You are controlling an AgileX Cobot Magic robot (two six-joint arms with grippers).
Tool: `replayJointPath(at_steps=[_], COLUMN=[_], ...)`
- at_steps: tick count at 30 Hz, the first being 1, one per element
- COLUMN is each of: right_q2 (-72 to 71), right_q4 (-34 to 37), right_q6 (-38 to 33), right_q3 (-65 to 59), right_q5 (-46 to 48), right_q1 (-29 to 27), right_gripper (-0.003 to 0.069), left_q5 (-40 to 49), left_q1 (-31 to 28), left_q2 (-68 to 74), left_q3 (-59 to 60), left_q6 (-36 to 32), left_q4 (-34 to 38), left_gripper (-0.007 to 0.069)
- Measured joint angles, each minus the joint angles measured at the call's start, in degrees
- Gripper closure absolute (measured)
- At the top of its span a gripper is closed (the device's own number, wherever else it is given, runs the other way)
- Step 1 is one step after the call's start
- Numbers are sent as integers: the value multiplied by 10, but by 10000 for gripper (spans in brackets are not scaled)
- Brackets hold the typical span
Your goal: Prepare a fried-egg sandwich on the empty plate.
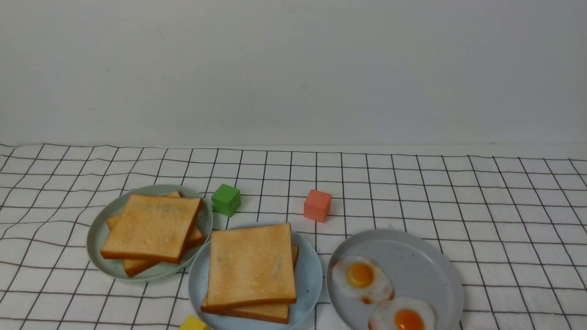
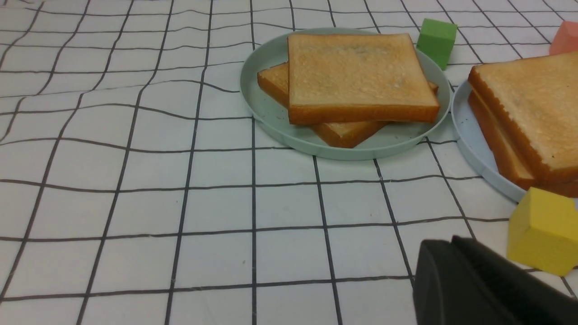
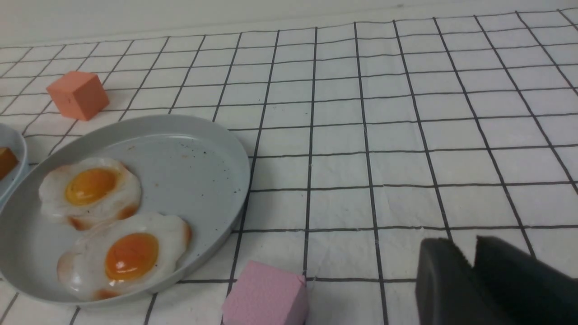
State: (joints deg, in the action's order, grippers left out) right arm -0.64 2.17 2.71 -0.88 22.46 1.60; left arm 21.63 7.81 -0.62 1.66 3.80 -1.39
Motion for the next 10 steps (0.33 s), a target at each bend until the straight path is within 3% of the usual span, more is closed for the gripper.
replayJointPath(at_steps=[10], right_q2=[0], right_q4=[0], right_q6=[0], right_q3=[0], right_q5=[0], right_q1=[0], right_gripper=[518], left_q5=[0], left_q1=[0], left_q2=[0], left_q3=[0], left_q6=[0], left_q4=[0], left_gripper=[596])
